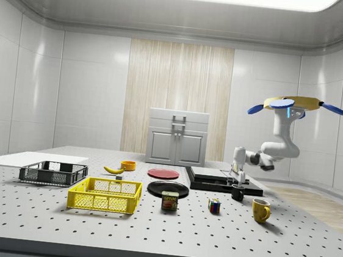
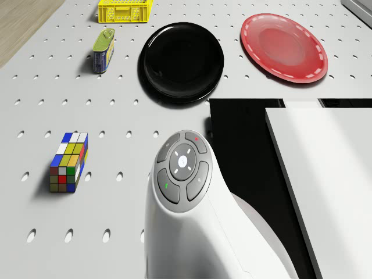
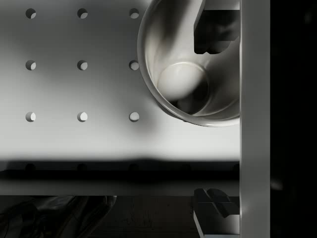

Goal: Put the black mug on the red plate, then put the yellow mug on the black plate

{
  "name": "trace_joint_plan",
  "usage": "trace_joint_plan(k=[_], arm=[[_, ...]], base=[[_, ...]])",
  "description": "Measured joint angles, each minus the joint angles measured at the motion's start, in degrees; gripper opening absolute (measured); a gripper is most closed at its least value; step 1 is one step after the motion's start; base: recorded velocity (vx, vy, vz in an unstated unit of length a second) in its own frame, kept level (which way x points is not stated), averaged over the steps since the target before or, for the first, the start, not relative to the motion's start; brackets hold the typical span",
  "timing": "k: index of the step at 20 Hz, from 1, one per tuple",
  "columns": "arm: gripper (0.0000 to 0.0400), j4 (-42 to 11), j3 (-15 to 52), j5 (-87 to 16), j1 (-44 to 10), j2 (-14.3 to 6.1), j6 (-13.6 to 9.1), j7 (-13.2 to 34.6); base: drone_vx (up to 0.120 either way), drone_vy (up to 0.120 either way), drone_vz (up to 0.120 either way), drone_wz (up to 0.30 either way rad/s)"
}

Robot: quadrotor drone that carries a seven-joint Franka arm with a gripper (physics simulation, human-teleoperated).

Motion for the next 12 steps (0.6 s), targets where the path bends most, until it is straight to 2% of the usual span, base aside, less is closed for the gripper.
trace_joint_plan(k=[12], arm=[[0.0400, 0.6, -1.2, -0.7, -0.9, -2.0, 2.5, 0.6]], base=[[0.000, 0.000, 0.000, 0.000]])
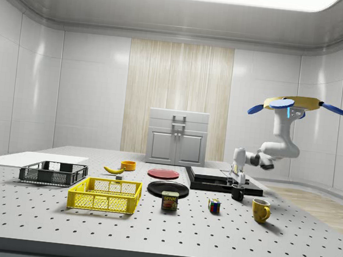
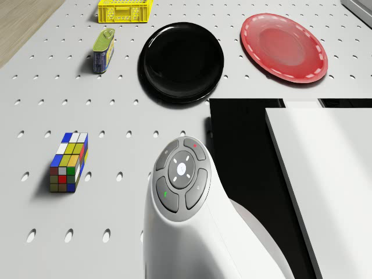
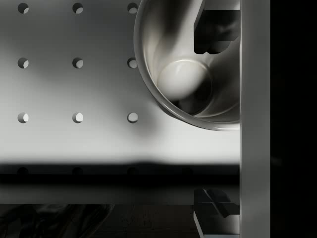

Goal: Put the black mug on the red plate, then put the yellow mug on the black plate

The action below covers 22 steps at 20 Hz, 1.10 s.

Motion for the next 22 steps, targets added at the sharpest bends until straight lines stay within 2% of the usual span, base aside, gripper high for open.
trace_joint_plan(k=[1, 2, 3, 5, 7, 9, 14, 20, 22], arm=[[0.0400, 0.0, -0.1, 0.0, -0.1, -0.1, 0.2, 0.0], [0.0377, 0.1, -0.1, 0.0, -0.1, -0.3, 0.3, 0.1], [0.0318, 0.1, -0.1, 0.0, -0.2, -0.4, 0.5, 0.1], [0.0236, 0.1, -0.1, 0.0, -0.3, -0.6, 0.7, 0.2], [0.0187, 0.2, -0.1, 0.1, -0.4, -0.9, 0.9, 0.3], [0.0156, 0.2, -0.1, 0.2, -0.5, -1.1, 1.2, 0.4], [0.0123, 0.3, 0.0, 0.4, -0.8, -1.6, 1.7, 0.6], [0.0113, 0.0, 1.3, 1.7, -1.0, -2.1, 1.7, 0.9], [0.0112, -0.3, 2.6, 3.0, -1.1, -2.1, 1.2, 1.2]], base=[[0.000, 0.000, 0.000, 0.000], [0.000, 0.000, 0.000, 0.000], [0.000, 0.000, 0.000, 0.000], [0.000, 0.000, 0.000, 0.000], [0.000, 0.000, 0.000, 0.000], [0.000, 0.000, 0.000, 0.000], [0.000, 0.000, 0.000, 0.000], [0.000, 0.000, 0.000, 0.000], [0.000, 0.000, 0.080, 0.000]])
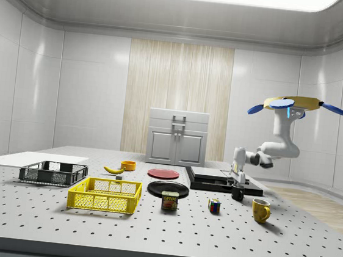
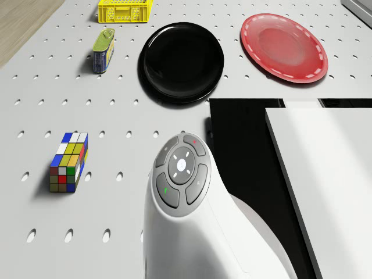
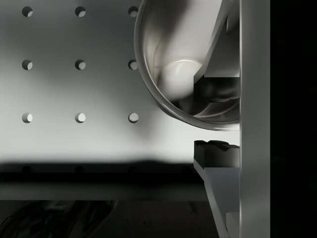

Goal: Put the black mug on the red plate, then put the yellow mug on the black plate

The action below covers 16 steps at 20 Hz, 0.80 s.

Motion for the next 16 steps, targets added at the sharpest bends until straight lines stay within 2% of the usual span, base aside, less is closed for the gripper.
trace_joint_plan(k=[4, 10, 16], arm=[[0.0111, -0.6, 2.9, 2.9, -0.3, -0.1, -0.9, 0.5], [0.0110, -0.9, 5.1, 5.2, -0.7, -0.7, -1.0, 1.1], [0.0110, -1.0, 5.9, 6.1, -1.0, -1.5, -0.3, 1.4]], base=[[0.010, -0.010, 0.120, 0.000], [0.120, -0.120, 0.120, 0.000], [0.120, -0.120, 0.000, 0.000]])
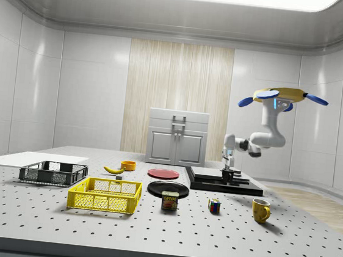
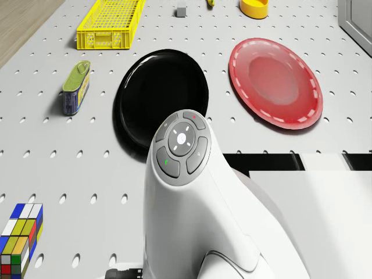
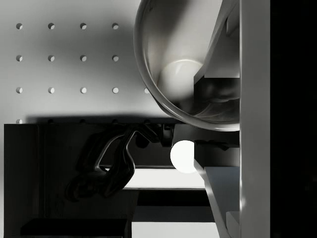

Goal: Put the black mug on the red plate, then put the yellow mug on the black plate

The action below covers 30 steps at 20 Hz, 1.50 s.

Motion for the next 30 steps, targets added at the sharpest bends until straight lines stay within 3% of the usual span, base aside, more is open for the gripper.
trace_joint_plan(k=[30], arm=[[0.0110, 0.2, 1.0, 2.0, -1.1, -4.0, 3.6, 1.0]], base=[[0.120, -0.120, 0.000, 0.000]])
